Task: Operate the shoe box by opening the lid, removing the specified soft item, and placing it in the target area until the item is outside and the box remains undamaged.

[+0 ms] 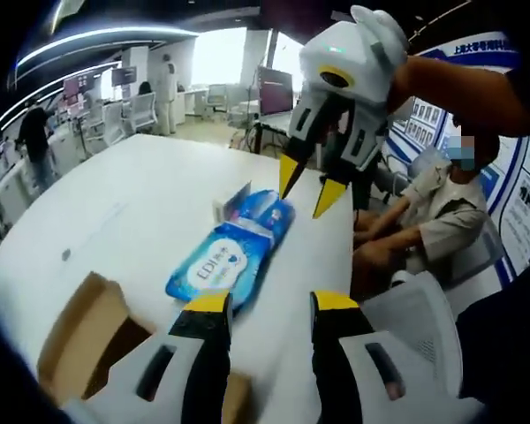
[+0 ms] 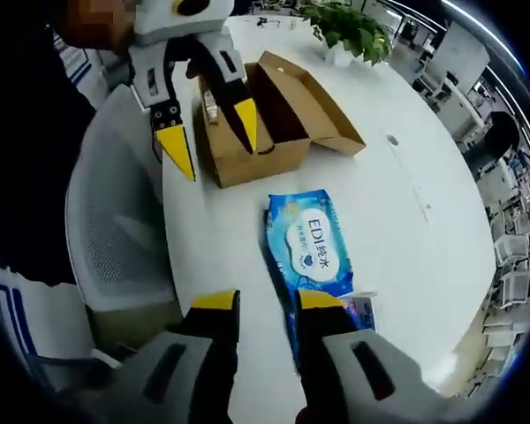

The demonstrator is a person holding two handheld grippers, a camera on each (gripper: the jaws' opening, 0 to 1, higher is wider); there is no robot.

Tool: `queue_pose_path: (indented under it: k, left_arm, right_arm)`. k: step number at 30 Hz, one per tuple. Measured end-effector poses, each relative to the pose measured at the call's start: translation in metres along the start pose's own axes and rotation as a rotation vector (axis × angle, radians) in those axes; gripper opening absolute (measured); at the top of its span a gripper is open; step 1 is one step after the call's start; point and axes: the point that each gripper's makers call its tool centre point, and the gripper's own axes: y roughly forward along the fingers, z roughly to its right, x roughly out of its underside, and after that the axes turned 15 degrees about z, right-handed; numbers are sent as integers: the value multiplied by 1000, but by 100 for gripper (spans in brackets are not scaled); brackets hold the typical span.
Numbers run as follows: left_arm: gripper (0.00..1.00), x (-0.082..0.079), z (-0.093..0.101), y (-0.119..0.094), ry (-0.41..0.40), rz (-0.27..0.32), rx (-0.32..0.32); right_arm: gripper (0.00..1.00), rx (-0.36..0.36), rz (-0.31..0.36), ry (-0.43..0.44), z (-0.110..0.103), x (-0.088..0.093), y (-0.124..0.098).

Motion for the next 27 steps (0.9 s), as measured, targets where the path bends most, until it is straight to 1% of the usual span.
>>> queue_pose_path:
  k: [3,4,8,12,17,18,20,23,27]
  left_arm:
    - [33,10,-3,-18,-13,-1,-17]
    - [33,13,-5,-26,-22,3,-25]
    - [33,27,-7,-50,-42,8,-56]
    - [33,41,-8,-72,-63,9,-89]
    - [33,62,-14,-99,-103,10,-140]
    - [33,65,-16,-103,-105,12,-149]
    - [33,70,-22,-112,-121,10,-172]
    - [33,73,-28,-123,-127,15,-197]
    - [33,81,-40,-146,-135,14,-245]
  right_arm:
    - [22,-12,12,7,-15,-11,13]
    - [22,-23,17,12,-23,-16,18]
    - [22,-53,18,-7,-43,-29,34]
    - [22,-74,52,-8,-55,-49,47]
    - [22,-124,60,-43,-71,-72,70]
    - [22,-127,62,-44,-72,-74,71]
    - [22,-152,63,-58,-78,-82,81]
    - [22,-175,68,-71,-84,-91,91]
    - [21,-200,79,-90,-90,-107,106]
